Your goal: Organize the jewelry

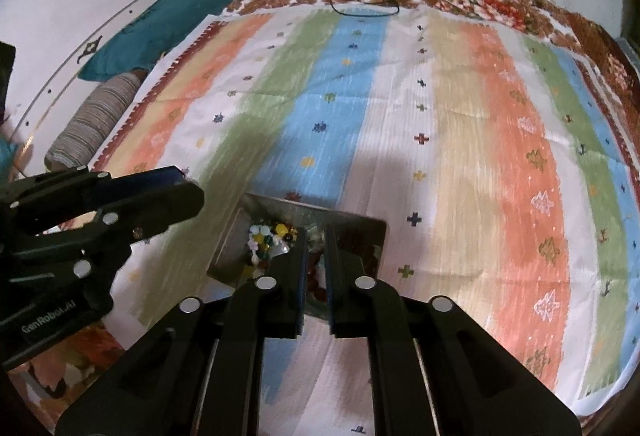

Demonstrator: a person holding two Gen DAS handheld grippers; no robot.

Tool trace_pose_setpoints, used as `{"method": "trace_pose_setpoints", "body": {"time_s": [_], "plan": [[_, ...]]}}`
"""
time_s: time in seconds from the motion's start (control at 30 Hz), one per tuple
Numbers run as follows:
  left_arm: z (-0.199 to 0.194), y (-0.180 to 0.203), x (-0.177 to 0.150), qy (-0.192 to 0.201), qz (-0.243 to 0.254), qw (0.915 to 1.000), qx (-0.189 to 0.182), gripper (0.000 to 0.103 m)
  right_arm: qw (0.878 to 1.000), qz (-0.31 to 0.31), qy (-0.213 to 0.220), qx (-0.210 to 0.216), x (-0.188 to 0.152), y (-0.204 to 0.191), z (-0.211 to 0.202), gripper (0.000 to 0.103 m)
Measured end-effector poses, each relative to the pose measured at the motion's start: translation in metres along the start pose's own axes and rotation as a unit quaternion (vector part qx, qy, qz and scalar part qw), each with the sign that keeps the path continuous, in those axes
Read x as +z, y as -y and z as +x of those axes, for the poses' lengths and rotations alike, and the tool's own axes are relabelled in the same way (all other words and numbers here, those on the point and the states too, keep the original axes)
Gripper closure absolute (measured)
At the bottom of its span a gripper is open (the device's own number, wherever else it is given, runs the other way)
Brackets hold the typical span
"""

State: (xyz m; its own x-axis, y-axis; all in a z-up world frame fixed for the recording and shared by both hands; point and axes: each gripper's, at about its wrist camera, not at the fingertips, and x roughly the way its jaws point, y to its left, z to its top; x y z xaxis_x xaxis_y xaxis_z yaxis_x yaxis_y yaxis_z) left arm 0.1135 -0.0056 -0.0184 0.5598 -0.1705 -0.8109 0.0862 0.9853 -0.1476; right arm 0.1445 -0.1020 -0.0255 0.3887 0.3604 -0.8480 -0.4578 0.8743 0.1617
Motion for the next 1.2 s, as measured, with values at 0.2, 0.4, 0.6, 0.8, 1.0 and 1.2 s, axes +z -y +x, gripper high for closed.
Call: {"method": "trace_pose_setpoints", "body": {"time_s": [0.2, 0.4, 0.6, 0.8, 1.0, 1.2], "plan": [[-0.004, -0.007, -0.003, 0.002, -0.013, 0.9998, 0.013, 0.058, 1.0, 0.005, 0.003, -0.019, -0.005, 0.006, -0.008, 0.056], [-0.009, -0.006, -0.011, 0.001, -0.005, 0.9999, 0.014, 0.049, 0.999, 0.003, 0.008, -0.032, -0.011, 0.013, -0.015, 0.052], [-0.017, -0.004, -0.024, 0.002, 0.002, 0.9999, 0.011, 0.035, 0.999, 0.002, 0.019, -0.033, -0.018, 0.017, -0.026, 0.043], [-0.026, 0.0, -0.036, 0.007, 0.007, 0.9999, 0.013, 0.022, 0.999, 0.0, 0.031, -0.028, -0.029, 0.017, -0.039, 0.031], [-0.031, 0.003, -0.045, 0.012, 0.012, 0.9995, 0.028, 0.01, 0.999, -0.003, 0.048, -0.022, -0.041, 0.017, -0.051, 0.021], [-0.034, 0.004, -0.057, 0.008, 0.018, 0.9993, 0.033, 0.006, 0.998, -0.009, 0.06, -0.016, -0.05, 0.016, -0.06, 0.009]]}}
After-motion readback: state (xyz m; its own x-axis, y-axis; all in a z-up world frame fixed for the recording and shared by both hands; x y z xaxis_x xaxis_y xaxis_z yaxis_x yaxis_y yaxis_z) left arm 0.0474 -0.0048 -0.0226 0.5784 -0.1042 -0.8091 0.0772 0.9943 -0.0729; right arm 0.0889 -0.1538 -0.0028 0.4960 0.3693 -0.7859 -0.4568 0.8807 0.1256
